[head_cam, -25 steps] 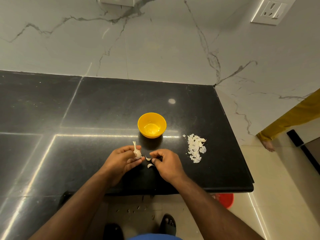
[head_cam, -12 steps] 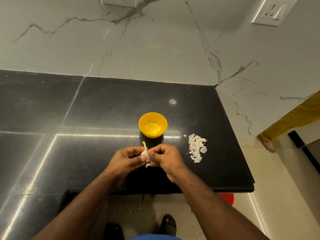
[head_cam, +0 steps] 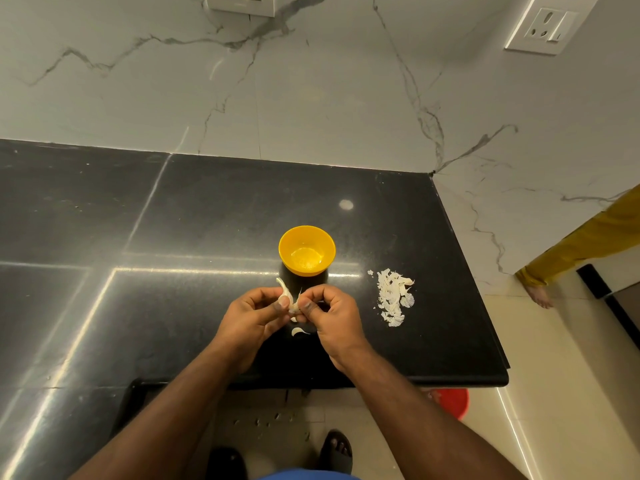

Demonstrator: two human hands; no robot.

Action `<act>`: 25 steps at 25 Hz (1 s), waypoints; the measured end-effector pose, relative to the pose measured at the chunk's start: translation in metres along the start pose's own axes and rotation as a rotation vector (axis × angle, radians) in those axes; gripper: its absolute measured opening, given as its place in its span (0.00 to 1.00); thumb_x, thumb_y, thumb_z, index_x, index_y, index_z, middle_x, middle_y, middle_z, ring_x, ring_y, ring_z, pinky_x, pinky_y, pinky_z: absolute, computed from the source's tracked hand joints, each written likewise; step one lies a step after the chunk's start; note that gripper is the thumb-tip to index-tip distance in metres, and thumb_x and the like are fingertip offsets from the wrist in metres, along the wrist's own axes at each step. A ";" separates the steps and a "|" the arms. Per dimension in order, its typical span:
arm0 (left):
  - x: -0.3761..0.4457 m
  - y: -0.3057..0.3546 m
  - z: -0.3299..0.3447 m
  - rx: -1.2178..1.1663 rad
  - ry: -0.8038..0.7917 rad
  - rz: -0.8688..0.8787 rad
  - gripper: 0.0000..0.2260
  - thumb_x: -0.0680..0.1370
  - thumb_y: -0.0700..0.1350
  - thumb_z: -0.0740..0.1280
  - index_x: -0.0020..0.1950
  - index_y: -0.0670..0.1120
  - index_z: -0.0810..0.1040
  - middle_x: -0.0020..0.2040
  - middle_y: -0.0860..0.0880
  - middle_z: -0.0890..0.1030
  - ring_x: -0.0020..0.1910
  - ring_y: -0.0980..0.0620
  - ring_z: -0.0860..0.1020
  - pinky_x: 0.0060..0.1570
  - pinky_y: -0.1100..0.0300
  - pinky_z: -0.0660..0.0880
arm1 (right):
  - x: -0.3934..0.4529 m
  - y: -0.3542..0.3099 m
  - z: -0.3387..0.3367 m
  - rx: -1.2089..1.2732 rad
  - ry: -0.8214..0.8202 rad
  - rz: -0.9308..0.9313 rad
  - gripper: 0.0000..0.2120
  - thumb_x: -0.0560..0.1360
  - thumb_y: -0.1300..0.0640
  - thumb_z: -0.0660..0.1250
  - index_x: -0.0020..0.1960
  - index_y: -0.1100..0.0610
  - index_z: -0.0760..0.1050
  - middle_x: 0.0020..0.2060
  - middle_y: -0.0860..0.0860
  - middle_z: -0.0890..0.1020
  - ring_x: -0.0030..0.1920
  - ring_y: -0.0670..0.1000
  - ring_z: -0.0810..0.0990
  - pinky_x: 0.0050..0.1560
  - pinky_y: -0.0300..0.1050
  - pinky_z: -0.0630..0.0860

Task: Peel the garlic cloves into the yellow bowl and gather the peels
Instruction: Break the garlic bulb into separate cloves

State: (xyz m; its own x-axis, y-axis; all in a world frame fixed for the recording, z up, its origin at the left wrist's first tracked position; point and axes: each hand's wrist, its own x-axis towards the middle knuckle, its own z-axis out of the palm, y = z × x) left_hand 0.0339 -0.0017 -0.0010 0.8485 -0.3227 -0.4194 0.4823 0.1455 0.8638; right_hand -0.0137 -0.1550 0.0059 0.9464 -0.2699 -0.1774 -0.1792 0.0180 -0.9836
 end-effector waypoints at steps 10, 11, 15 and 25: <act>-0.004 0.012 0.005 -0.019 -0.005 -0.065 0.07 0.81 0.34 0.61 0.55 0.41 0.77 0.51 0.42 0.83 0.48 0.45 0.83 0.47 0.55 0.78 | 0.003 -0.002 0.001 0.097 -0.033 0.088 0.02 0.76 0.65 0.72 0.47 0.61 0.82 0.35 0.50 0.84 0.36 0.49 0.81 0.39 0.42 0.81; -0.006 0.012 0.006 -0.003 -0.036 -0.066 0.06 0.81 0.36 0.63 0.56 0.42 0.77 0.50 0.43 0.84 0.47 0.46 0.83 0.47 0.55 0.78 | 0.003 -0.002 0.001 0.105 -0.040 0.101 0.02 0.76 0.64 0.72 0.48 0.62 0.82 0.34 0.51 0.83 0.34 0.47 0.80 0.37 0.41 0.79; -0.010 0.015 0.004 0.043 -0.124 -0.082 0.14 0.73 0.46 0.72 0.55 0.41 0.80 0.48 0.44 0.85 0.47 0.48 0.84 0.47 0.57 0.80 | 0.004 -0.002 -0.002 0.121 -0.100 0.144 0.05 0.76 0.60 0.72 0.50 0.61 0.84 0.32 0.49 0.82 0.31 0.44 0.77 0.36 0.41 0.76; -0.003 0.017 0.006 0.085 0.016 -0.070 0.06 0.81 0.36 0.65 0.53 0.35 0.82 0.46 0.38 0.85 0.45 0.45 0.85 0.44 0.58 0.82 | 0.006 0.000 0.001 0.065 -0.083 0.156 0.05 0.79 0.60 0.69 0.48 0.56 0.84 0.37 0.53 0.84 0.37 0.48 0.81 0.40 0.42 0.79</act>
State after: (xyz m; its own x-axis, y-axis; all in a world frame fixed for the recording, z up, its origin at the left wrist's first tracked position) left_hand 0.0380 -0.0041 0.0163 0.8171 -0.3147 -0.4830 0.5207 0.0432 0.8527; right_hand -0.0074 -0.1561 0.0050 0.9280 -0.1790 -0.3268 -0.3099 0.1163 -0.9436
